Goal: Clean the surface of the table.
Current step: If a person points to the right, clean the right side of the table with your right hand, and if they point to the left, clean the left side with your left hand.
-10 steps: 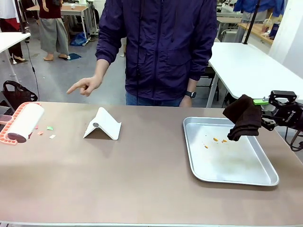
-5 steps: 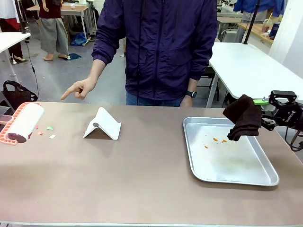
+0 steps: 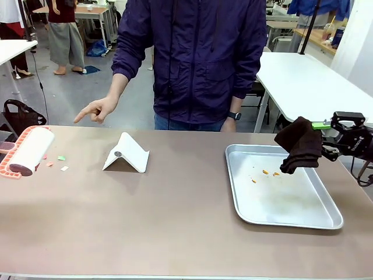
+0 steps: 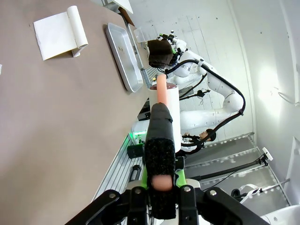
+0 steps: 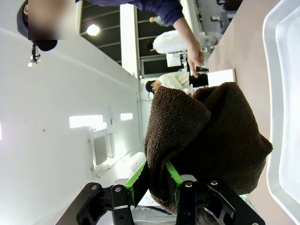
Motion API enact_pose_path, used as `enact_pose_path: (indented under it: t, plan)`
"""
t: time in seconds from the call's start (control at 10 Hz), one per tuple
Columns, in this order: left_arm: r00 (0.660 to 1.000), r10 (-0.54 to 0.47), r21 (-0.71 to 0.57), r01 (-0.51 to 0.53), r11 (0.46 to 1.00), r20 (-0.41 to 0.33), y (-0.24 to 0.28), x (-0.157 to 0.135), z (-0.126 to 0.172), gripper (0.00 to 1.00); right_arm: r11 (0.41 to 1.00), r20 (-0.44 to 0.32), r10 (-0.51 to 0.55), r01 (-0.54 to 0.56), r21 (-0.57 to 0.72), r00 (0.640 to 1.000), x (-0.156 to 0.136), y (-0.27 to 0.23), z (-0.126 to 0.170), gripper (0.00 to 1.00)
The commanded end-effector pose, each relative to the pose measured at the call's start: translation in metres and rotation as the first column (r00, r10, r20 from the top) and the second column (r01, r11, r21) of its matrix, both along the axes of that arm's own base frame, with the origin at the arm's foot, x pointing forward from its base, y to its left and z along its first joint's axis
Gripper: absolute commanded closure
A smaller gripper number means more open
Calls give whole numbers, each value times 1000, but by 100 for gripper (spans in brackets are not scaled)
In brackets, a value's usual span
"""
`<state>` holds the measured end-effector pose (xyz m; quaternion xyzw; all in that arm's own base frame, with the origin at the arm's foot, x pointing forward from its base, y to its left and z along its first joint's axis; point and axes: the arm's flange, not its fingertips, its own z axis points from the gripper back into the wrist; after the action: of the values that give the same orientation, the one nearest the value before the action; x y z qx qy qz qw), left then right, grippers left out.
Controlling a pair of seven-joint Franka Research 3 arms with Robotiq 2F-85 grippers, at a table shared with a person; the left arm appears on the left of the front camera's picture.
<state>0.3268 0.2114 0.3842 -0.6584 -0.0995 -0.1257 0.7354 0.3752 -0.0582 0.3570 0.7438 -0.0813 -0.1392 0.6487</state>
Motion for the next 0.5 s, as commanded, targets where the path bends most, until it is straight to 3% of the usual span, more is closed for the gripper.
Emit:
enact_pose_path:
  t: [0.0, 0.1, 0.2, 0.4]
  plan:
    - [1000, -11, -14, 11, 1000, 12, 1, -1, 3, 100, 1000, 13, 14, -14, 8, 1000, -3, -1, 6, 100]
    - [1000, 0, 0, 0, 1000, 0, 0, 0, 0, 78, 1000, 13, 14, -14, 8, 1000, -3, -1, 6, 100]
    - [1000, -2, 14, 2, 1000, 16, 4, -1, 5, 78, 1000, 13, 14, -14, 8, 1000, -3, -1, 6, 100]
    - [996, 86, 100, -84, 991, -18, 17, 7, 15, 78, 1000, 13, 14, -14, 8, 1000, -3, -1, 6, 100]
